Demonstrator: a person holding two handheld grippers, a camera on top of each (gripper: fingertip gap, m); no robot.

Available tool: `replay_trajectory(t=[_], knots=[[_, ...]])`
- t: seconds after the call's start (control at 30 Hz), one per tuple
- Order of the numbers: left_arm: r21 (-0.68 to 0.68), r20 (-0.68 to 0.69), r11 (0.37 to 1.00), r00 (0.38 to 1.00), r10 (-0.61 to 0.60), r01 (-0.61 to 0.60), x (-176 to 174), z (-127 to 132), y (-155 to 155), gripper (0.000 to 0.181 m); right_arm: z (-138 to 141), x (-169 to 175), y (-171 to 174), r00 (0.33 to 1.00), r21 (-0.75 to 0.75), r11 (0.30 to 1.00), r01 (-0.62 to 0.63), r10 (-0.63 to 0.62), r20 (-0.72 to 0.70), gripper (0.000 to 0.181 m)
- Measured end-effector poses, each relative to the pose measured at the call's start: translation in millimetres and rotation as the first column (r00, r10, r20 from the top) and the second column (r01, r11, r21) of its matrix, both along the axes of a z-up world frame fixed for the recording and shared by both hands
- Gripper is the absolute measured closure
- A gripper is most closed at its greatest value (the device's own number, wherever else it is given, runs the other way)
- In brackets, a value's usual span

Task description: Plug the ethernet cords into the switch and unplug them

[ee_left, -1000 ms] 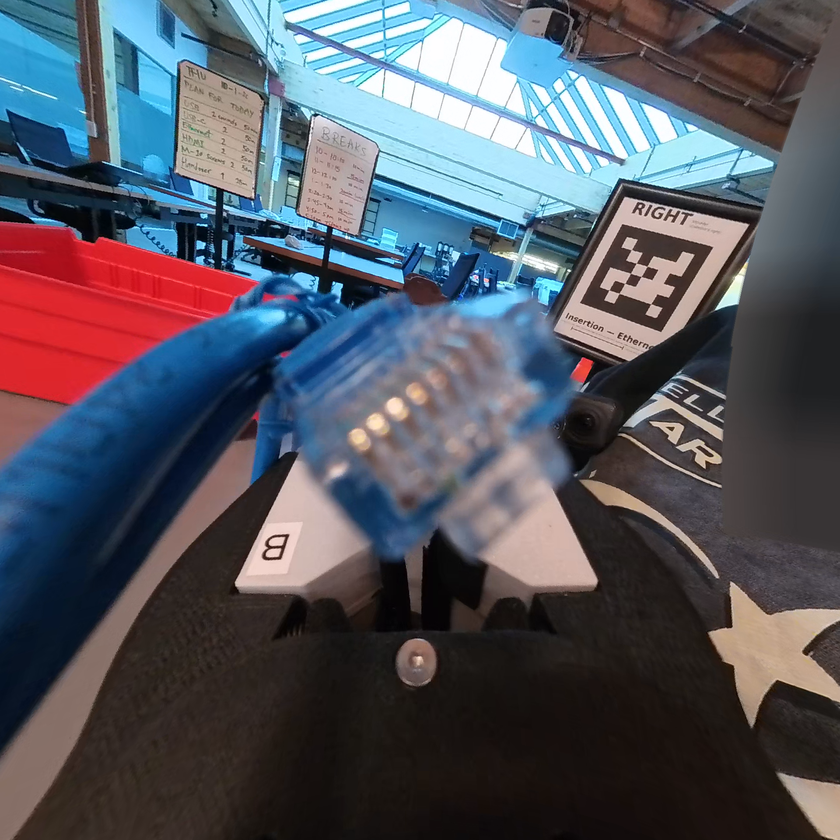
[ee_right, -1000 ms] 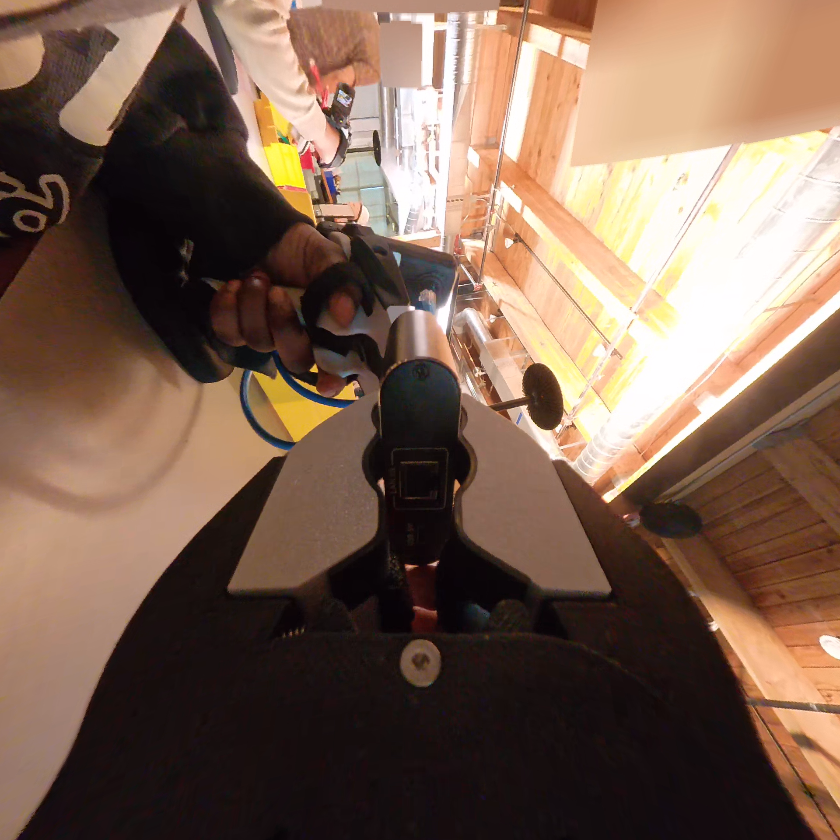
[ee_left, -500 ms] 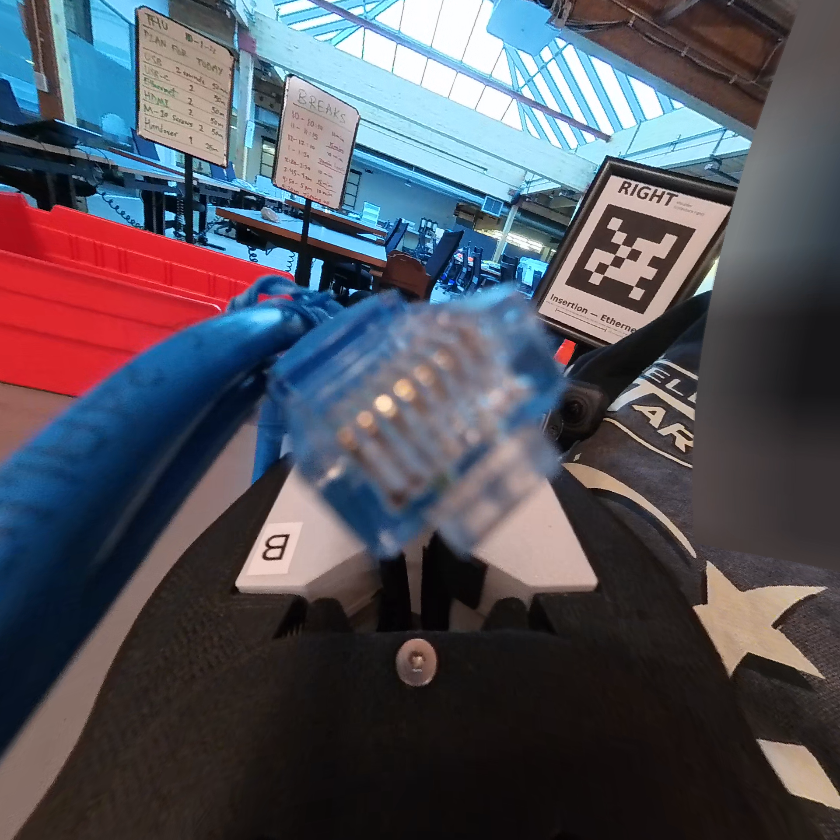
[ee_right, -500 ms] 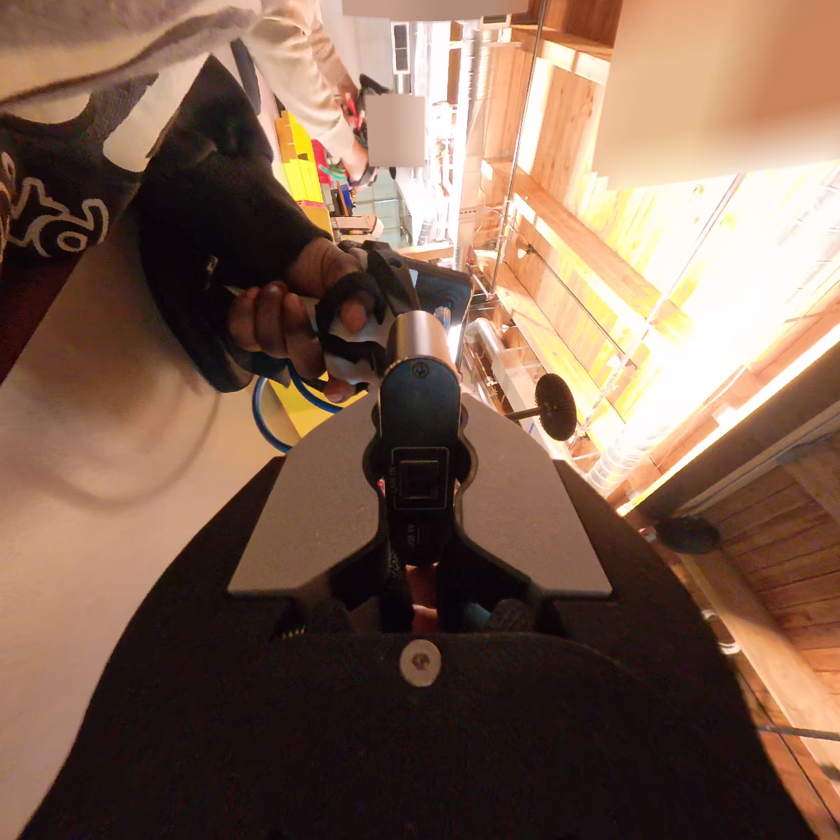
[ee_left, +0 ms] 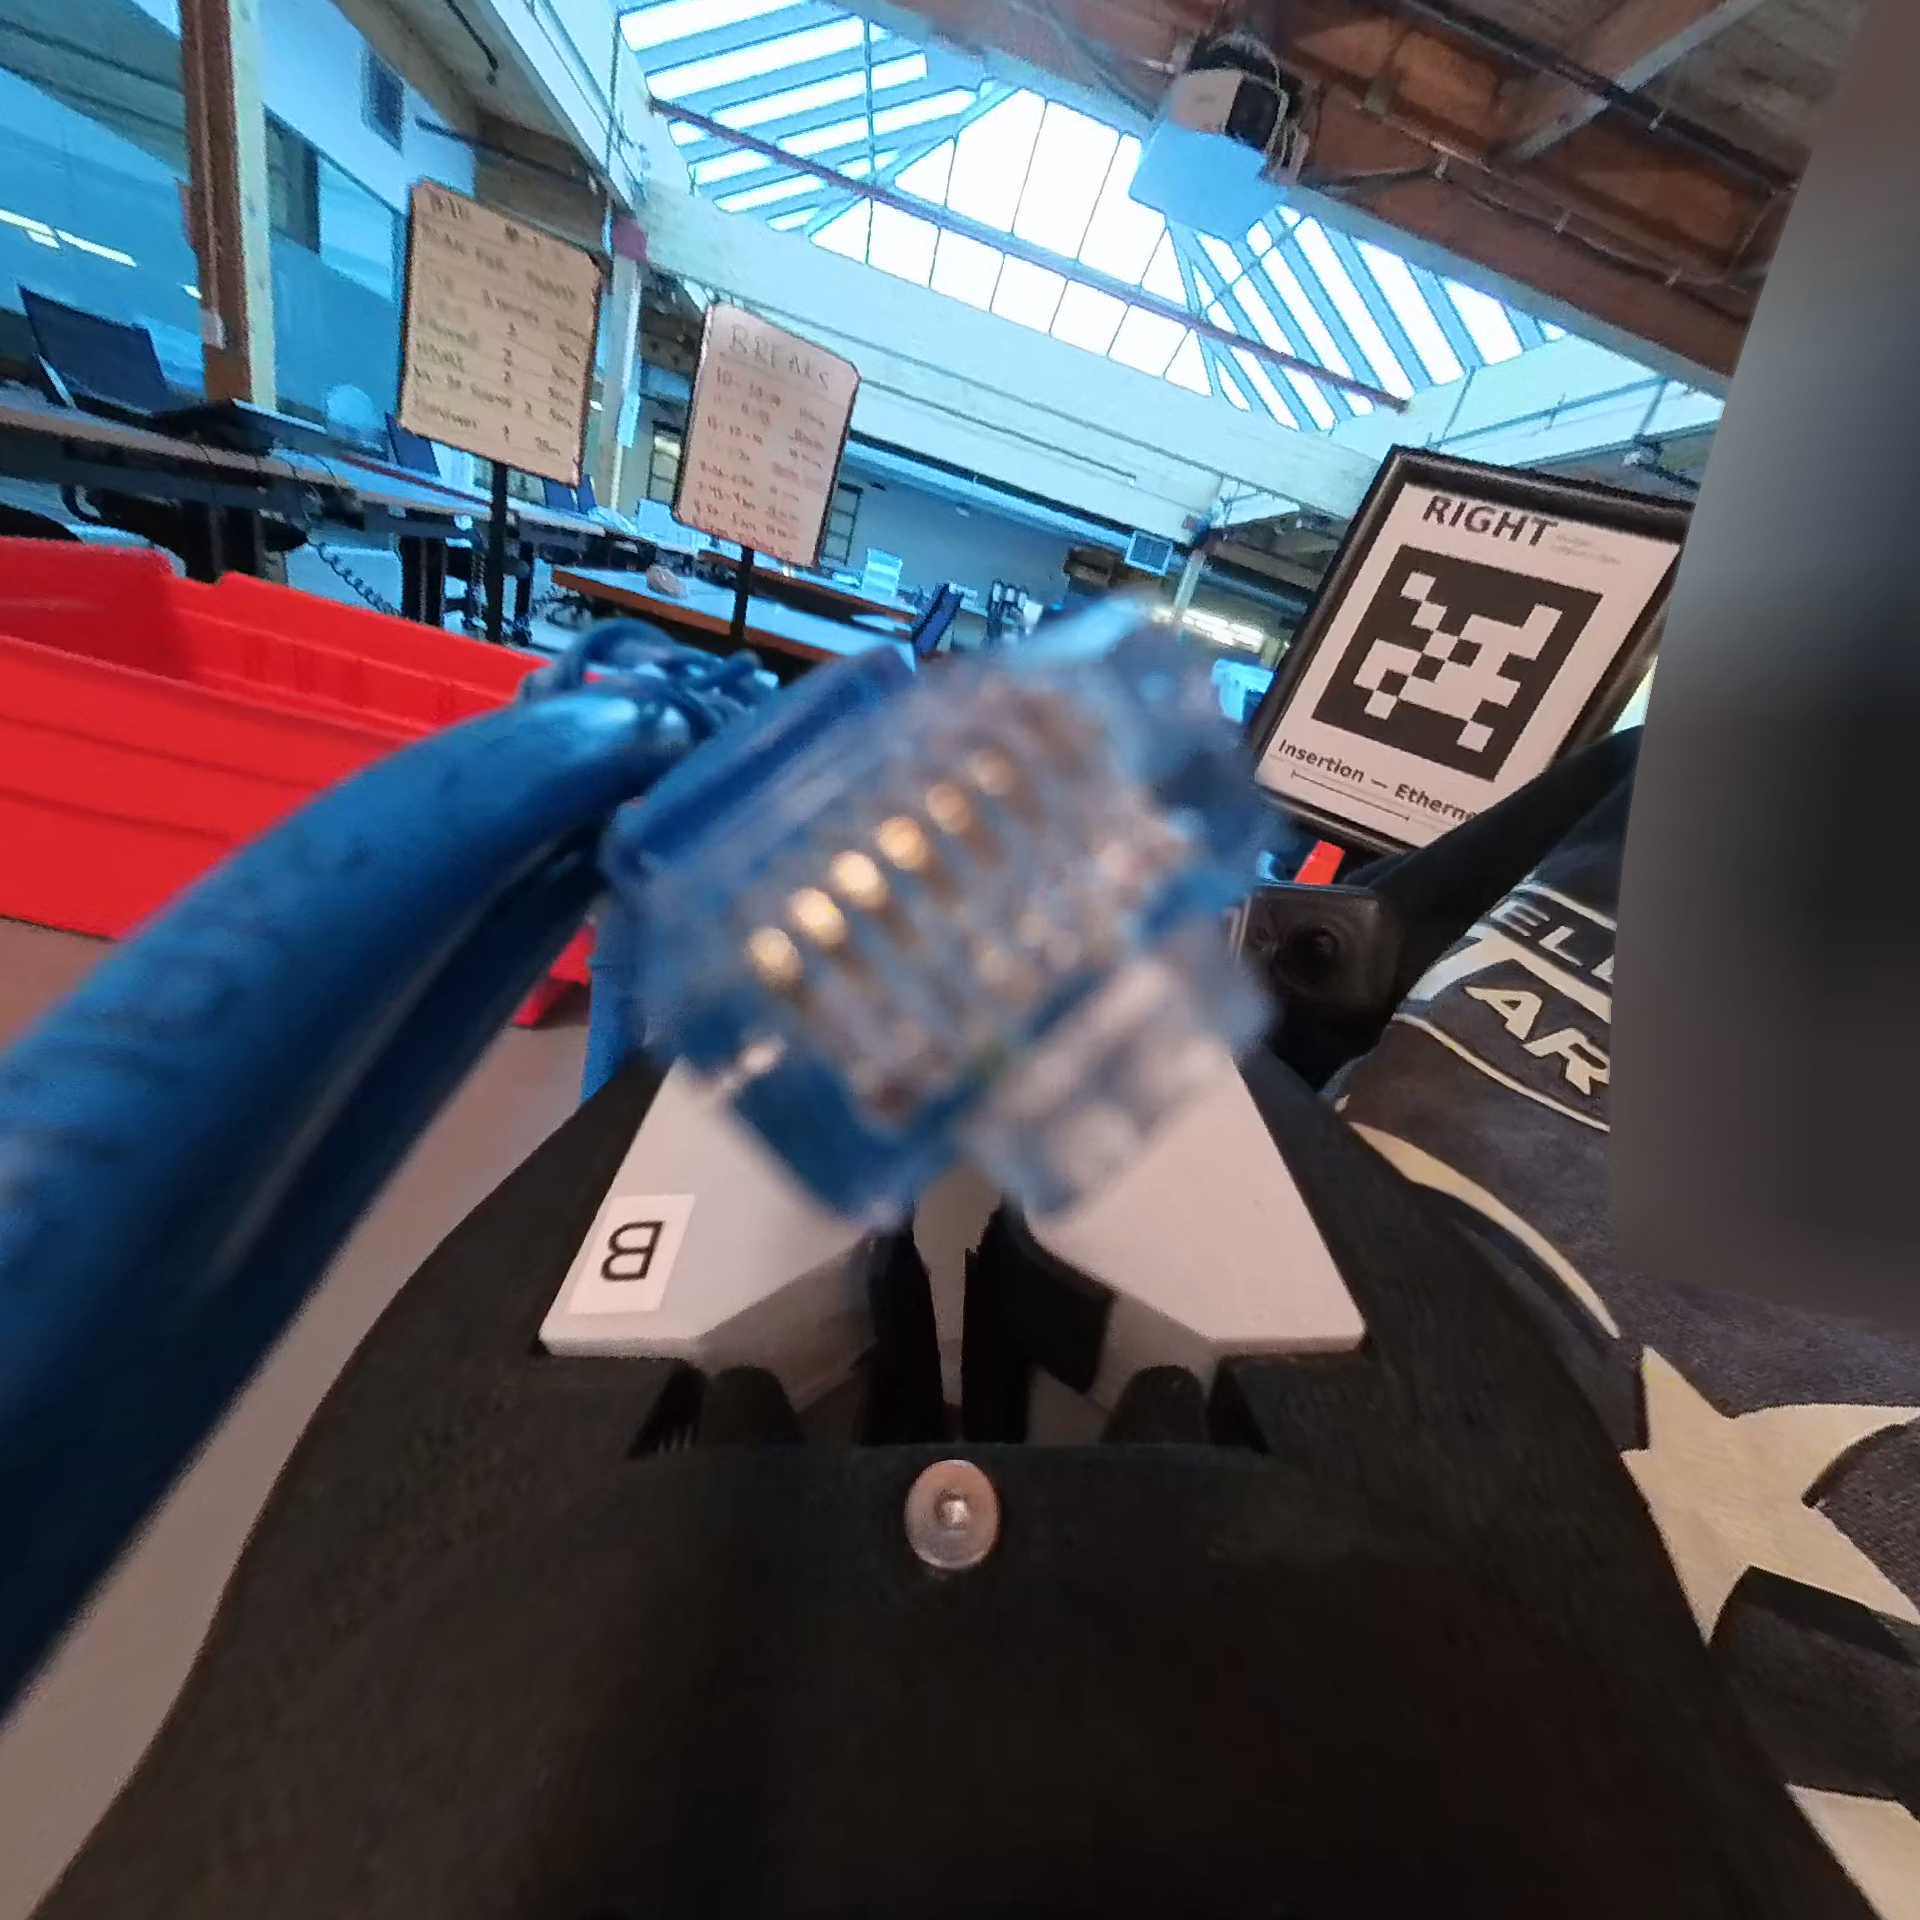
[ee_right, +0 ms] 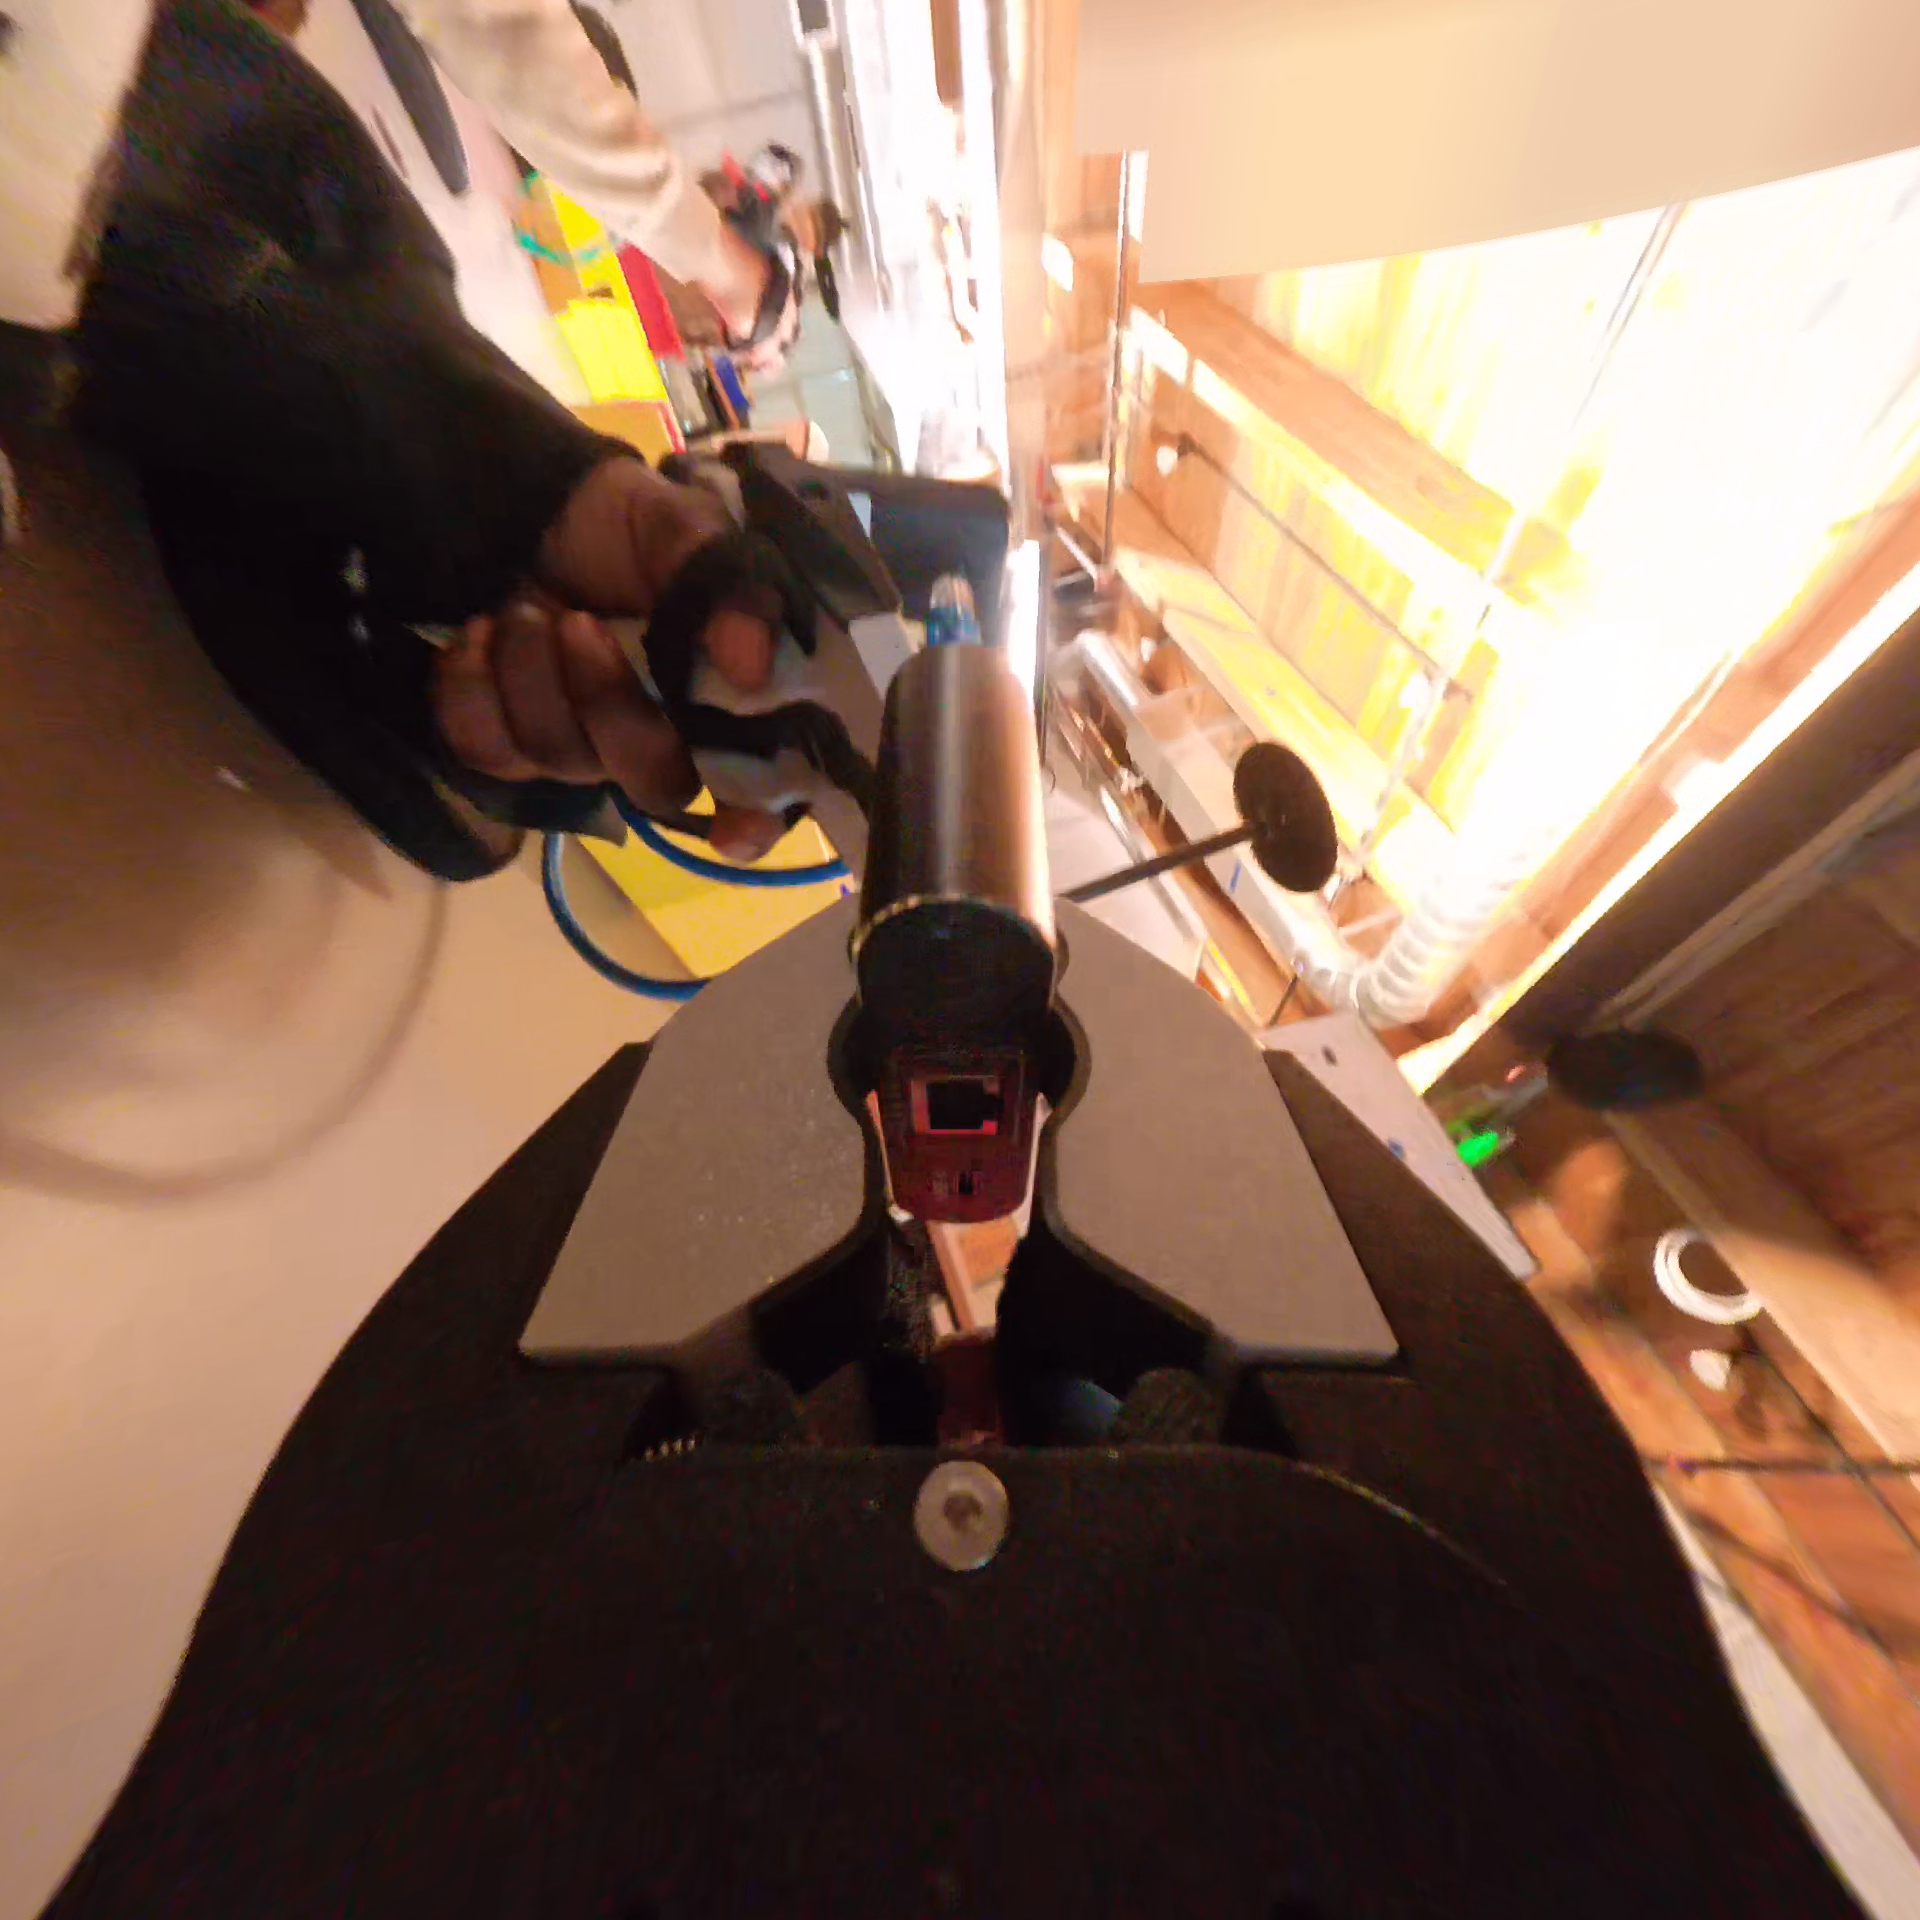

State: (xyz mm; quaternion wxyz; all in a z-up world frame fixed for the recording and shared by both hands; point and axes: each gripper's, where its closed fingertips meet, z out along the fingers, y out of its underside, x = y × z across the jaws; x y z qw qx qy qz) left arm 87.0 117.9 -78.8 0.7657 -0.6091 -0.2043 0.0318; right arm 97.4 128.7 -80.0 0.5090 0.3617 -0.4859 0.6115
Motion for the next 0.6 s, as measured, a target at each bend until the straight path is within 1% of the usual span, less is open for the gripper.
replay_trajectory(t=[0.03,0.1,0.2,0.4,0.47,0.6], knots=[[-0.006,-0.011,1.000,1.000,0.020,-0.020,-2,0,-1,0.095,-1,-4,-1,1.000,0.009,1.000,0.019,-0.019,0.017,0.156],[-0.023,-0.026,0.999,0.999,0.046,-0.046,-4,-1,-2,0.124,-3,-8,-2,0.999,0.015,0.999,0.040,-0.041,0.036,0.155],[-0.039,-0.048,0.998,0.998,0.049,-0.051,-3,-2,0,0.168,-5,-16,-4,0.994,0.031,0.996,0.081,-0.083,0.068,0.152],[-0.068,-0.070,0.993,0.993,0.092,-0.097,-7,-4,1,0.169,-7,-23,-5,0.987,0.027,0.989,0.145,-0.146,0.062,0.154],[-0.100,-0.099,0.987,0.988,0.119,-0.129,-9,-6,4,0.168,-6,-19,-3,0.991,0.010,0.992,0.129,-0.129,0.042,0.155],[-0.082,-0.079,0.991,0.992,0.097,-0.104,-6,-5,8,0.168,-3,-13,0,0.995,0.003,0.998,0.066,-0.066,0.071,0.156]])
